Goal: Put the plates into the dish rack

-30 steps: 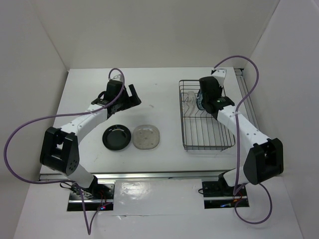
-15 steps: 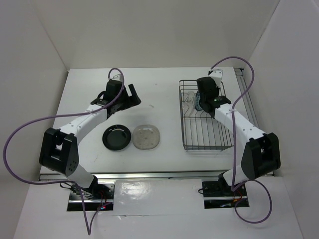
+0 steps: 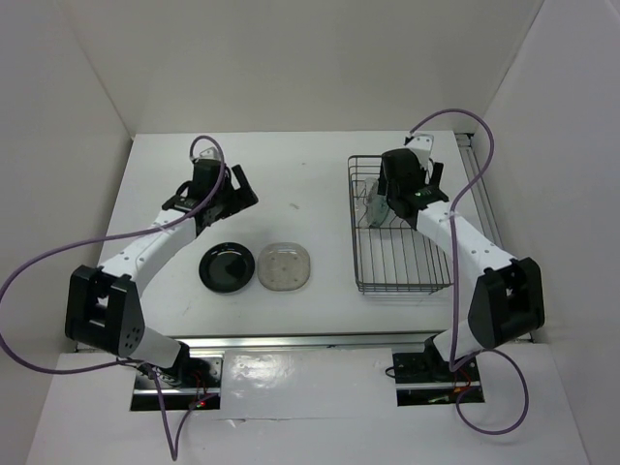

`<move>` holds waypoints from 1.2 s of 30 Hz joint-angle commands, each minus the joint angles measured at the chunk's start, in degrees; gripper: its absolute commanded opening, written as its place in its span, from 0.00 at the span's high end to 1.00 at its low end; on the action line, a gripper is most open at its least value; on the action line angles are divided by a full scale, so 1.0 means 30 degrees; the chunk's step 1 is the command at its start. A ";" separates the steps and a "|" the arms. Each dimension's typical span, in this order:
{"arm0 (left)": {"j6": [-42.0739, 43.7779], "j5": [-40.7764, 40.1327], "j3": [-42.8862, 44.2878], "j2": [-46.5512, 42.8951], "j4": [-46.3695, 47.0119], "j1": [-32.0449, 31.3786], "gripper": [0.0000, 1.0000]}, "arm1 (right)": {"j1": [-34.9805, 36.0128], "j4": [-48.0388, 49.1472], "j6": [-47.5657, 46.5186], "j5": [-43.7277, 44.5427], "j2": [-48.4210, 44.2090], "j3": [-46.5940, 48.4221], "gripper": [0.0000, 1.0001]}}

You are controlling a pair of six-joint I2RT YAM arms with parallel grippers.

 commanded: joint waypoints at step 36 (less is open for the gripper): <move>-0.9898 -0.5722 -0.8888 -0.4524 -0.7444 0.0510 0.08 | 0.0851 0.1092 0.0418 -0.5656 -0.5319 0.0003 0.01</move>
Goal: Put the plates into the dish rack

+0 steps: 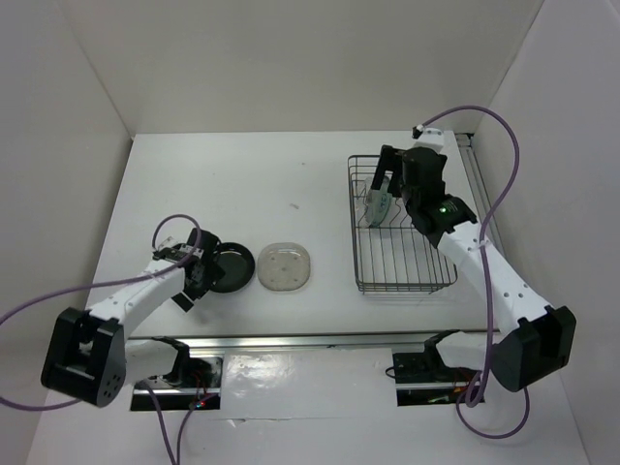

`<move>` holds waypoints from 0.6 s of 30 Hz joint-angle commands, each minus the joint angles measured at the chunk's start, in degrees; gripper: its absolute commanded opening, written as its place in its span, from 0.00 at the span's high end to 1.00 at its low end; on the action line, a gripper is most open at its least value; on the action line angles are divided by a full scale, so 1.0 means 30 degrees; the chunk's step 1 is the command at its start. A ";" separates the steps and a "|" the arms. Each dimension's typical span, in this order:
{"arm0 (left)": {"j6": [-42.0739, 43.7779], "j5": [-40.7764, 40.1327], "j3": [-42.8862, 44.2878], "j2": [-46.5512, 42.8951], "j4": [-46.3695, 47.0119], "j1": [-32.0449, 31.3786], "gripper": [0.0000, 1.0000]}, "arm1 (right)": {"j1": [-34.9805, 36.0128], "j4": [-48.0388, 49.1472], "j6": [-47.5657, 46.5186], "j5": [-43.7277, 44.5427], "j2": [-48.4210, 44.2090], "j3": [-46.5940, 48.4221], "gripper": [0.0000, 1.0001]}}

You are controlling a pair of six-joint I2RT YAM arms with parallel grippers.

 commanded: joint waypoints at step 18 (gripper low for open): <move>0.0552 -0.0562 0.1794 0.4024 0.3133 0.1053 0.17 | 0.1484 0.1452 0.0010 -0.0569 -0.1812 -0.0143 0.01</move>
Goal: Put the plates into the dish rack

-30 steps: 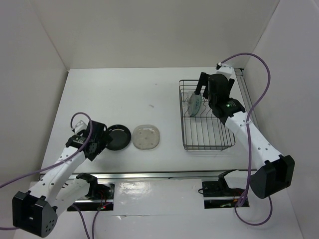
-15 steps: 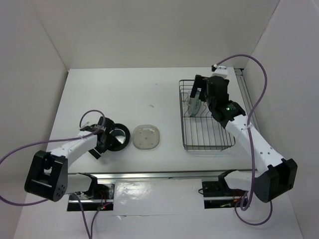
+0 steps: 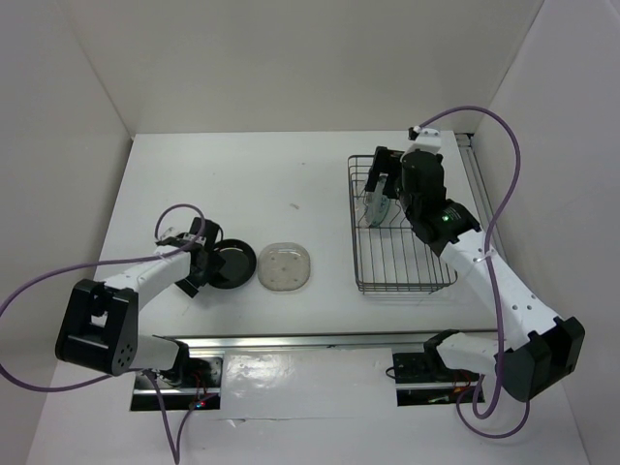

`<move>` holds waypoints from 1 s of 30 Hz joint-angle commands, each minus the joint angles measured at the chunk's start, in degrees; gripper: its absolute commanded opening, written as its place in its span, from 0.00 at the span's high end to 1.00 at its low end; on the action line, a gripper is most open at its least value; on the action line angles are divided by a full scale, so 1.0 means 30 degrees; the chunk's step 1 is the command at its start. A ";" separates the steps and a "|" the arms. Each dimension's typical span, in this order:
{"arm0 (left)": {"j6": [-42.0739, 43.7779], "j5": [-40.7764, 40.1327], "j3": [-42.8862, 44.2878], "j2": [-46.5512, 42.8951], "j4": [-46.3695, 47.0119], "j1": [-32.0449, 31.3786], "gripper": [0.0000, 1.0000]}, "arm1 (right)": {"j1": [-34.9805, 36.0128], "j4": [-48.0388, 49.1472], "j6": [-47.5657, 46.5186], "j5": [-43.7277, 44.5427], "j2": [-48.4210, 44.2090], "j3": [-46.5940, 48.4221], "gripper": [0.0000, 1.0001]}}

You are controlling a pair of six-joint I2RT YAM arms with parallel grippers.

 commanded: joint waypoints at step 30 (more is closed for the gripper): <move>0.1022 -0.0719 0.0900 0.0399 0.0805 0.0443 1.00 | 0.0495 0.1445 0.0010 -0.0383 -0.1687 -0.0290 0.01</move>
